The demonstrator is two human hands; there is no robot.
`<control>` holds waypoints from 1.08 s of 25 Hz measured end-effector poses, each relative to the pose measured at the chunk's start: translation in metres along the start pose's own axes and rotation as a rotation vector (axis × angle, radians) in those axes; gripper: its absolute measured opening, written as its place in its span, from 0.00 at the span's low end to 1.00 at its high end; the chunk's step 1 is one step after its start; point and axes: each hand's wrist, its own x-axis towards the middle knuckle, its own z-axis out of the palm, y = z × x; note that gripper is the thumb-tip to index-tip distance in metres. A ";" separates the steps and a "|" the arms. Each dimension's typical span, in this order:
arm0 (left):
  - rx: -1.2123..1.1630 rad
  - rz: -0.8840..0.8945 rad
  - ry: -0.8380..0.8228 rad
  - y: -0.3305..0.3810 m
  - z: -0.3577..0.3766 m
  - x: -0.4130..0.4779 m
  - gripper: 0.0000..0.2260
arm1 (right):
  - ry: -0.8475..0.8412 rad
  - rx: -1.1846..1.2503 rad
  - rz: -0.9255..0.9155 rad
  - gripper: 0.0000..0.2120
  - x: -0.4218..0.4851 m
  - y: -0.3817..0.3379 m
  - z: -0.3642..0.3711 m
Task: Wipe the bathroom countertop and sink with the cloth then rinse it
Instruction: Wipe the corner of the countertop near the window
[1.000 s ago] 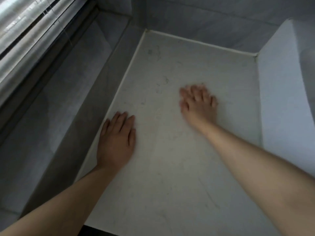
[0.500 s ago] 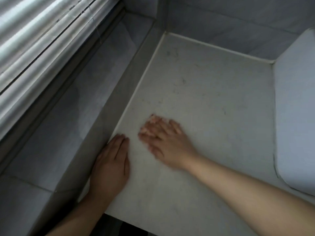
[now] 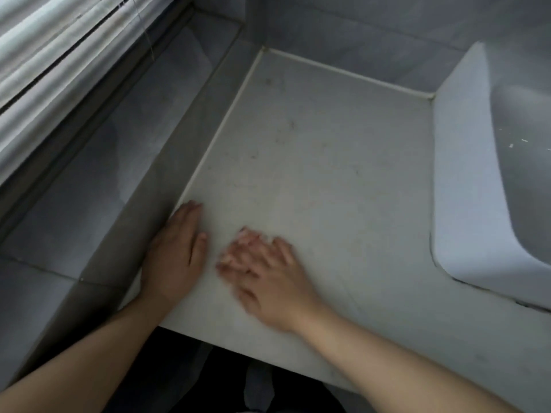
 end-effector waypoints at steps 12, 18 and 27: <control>0.347 0.150 -0.221 0.018 0.015 -0.011 0.25 | 0.121 -0.048 0.455 0.23 -0.055 0.003 0.001; 0.338 0.200 -0.250 0.039 0.015 -0.013 0.26 | 0.104 -0.160 0.360 0.21 -0.153 0.042 -0.002; 0.232 0.585 -0.322 0.153 0.073 -0.025 0.23 | 0.236 -0.152 0.586 0.20 -0.159 0.061 -0.002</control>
